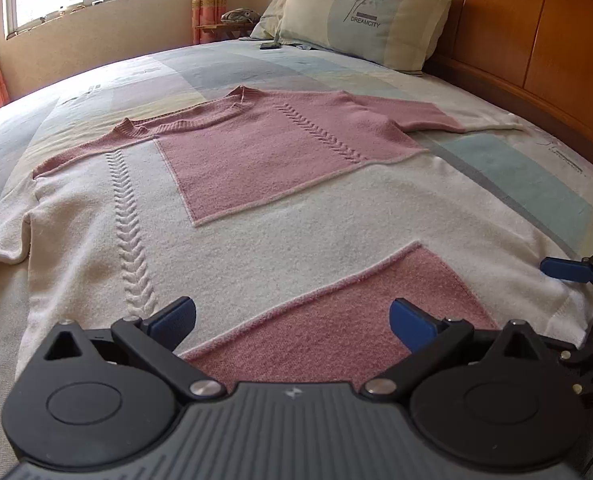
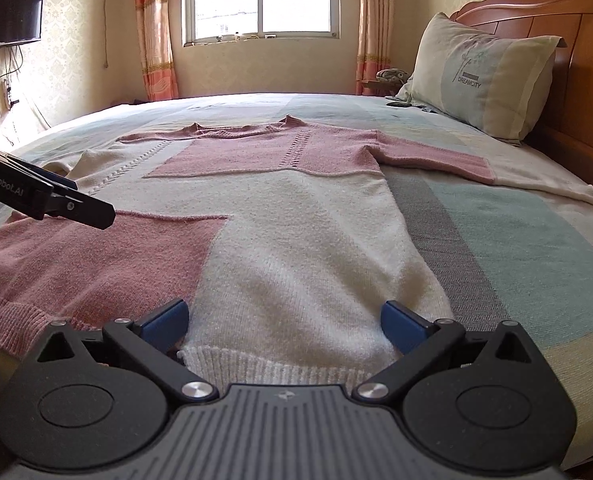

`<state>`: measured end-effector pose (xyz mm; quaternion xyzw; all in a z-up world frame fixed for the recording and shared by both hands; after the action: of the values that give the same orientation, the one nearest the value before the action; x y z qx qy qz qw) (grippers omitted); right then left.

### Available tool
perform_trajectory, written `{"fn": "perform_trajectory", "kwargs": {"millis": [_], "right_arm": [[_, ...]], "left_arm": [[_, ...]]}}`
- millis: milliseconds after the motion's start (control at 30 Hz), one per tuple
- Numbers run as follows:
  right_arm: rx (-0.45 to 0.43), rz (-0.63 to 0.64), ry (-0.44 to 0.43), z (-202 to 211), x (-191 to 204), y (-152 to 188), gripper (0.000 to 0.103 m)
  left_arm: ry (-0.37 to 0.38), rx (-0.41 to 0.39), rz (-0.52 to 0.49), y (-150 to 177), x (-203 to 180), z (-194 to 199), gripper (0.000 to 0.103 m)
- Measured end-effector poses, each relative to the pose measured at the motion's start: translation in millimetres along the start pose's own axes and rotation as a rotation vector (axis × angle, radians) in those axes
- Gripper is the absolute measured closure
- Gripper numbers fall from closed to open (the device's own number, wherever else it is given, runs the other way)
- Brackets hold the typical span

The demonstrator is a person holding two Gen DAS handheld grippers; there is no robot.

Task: Fold clothes

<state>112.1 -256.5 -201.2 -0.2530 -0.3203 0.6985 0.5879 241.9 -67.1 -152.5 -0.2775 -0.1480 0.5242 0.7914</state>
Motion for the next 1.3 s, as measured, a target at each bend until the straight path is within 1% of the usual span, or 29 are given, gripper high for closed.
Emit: {"fn": "perform_trajectory", "kwargs": {"millis": [33, 67, 100, 167, 200, 267, 300, 367, 400, 433, 467, 500, 600, 667, 733, 767, 833, 900, 933, 967, 1000, 1100, 1167, 1233, 1300], "right_arm": [[0.008, -0.001, -0.001, 2.3, -0.4, -0.1, 0.000], [0.016, -0.005, -0.003, 4.6, -1.2, -0.6, 0.000], [0.026, -0.028, -0.003, 7.1, -3.9, -3.9, 0.000], [0.040, -0.076, -0.004, 11.7, -9.2, -11.3, 0.000], [0.021, -0.108, -0.006, 11.3, -11.8, -20.0, 0.000], [-0.013, -0.169, -0.010, 9.1, -16.9, -37.0, 0.000], [0.009, -0.196, -0.022, -0.1, -18.1, -43.5, 0.000], [0.102, -0.242, -0.045, -29.8, -22.4, -49.8, 0.000], [0.116, -0.231, -0.016, -40.6, -25.8, -50.1, 0.000], [0.083, -0.195, 0.022, -44.1, -28.2, -53.2, 0.000], [0.115, -0.190, 0.064, -50.2, -32.8, -54.7, 0.000], [0.133, -0.194, 0.062, -51.7, -34.9, -56.2, 0.000], [0.146, -0.272, 0.048, -31.8, -37.5, -62.6, 0.000], [0.108, -0.283, 0.000, -11.8, -26.6, -65.0, 0.000], [0.084, -0.235, -0.056, -0.7, -6.1, -64.7, 0.000], [0.091, -0.207, -0.062, -1.6, 2.6, -63.2, 0.000], [0.132, -0.168, -0.053, -10.8, 17.6, -56.5, 0.000], [0.166, -0.180, -0.048, -19.7, 24.7, -43.1, 0.000], [0.175, -0.182, -0.041, -22.7, 28.3, -36.6, 0.000], [0.147, -0.163, -0.015, -18.0, 32.9, -31.1, 0.000], [0.155, -0.145, 0.005, -13.3, 39.3, -25.0, 0.000], [0.216, -0.029, 0.050, -0.4, 60.9, -12.5, 0.000], [0.246, 0.005, 0.035, 4.3, 68.0, -14.9, 0.000], [0.217, -0.010, -0.002, 3.1, 69.7, -29.2, 0.000], [0.180, -0.015, -0.024, -7.2, 74.1, -47.7, 0.000]], "left_arm": [[0.022, -0.013, 0.012, 5.8, 2.2, -3.1, 0.001], [0.033, -0.042, 0.004, 11.6, 3.5, -2.8, 0.001], [0.030, -0.050, -0.016, 13.6, 2.8, -2.0, 0.001], [0.022, -0.032, -0.042, 11.4, -0.4, -0.9, 0.001], [0.026, -0.027, -0.035, 8.6, -1.8, 0.6, 0.001], [0.063, -0.027, -0.033, 6.9, -2.7, 1.7, 0.001], [0.074, -0.025, -0.031, 6.6, -1.7, 1.4, 0.001], [0.073, -0.018, -0.012, 6.0, 2.7, 1.1, 0.001], [0.069, -0.016, -0.001, 6.2, 5.8, 1.8, 0.001], [0.064, -0.016, 0.011, 6.7, 9.2, 3.1, 0.001], [0.059, -0.015, 0.024, 7.3, 13.3, 5.2, 0.001], [0.056, -0.017, 0.035, 7.8, 16.8, 7.4, 0.001], [0.061, -0.033, 0.069, 9.0, 25.7, 15.7, 0.001], [0.068, -0.038, 0.088, 8.9, 28.9, 18.7, 0.001], [0.072, -0.040, 0.097, 8.2, 29.5, 20.3, 0.001], [0.074, -0.042, 0.099, 8.2, 29.5, 21.7, 0.001], [0.079, -0.043, 0.100, 8.5, 28.6, 24.6, 0.001], [0.083, -0.043, 0.101, 8.9, 27.5, 27.6, 0.001], [0.089, -0.041, 0.101, 9.2, 26.7, 28.7, 0.001], [0.095, -0.039, 0.098, 9.4, 25.8, 29.6, 0.001], [0.095, -0.041, 0.093, 9.2, 25.1, 30.8, 0.001], [0.086, -0.053, 0.080, 7.6, 24.5, 34.7, 0.001], [0.075, -0.059, 0.086, 6.1, 27.6, 38.1, 0.001], [0.063, -0.069, 0.087, 5.1, 32.2, 43.2, 0.001], [0.031, -0.082, 0.087, 4.6, 38.7, 48.1, 0.001]]}}
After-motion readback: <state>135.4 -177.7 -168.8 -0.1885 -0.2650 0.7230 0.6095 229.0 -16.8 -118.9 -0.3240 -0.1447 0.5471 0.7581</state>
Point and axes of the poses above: each gripper's, at about its wrist camera, not at the fingertips, and z roughly against the way its jaws point, x to its left, y to its underside, the point moved 6 cm from there along -z, roughly the way its jaws point, and after that the axes turned 10 degrees about x, right-handed, at the moved point
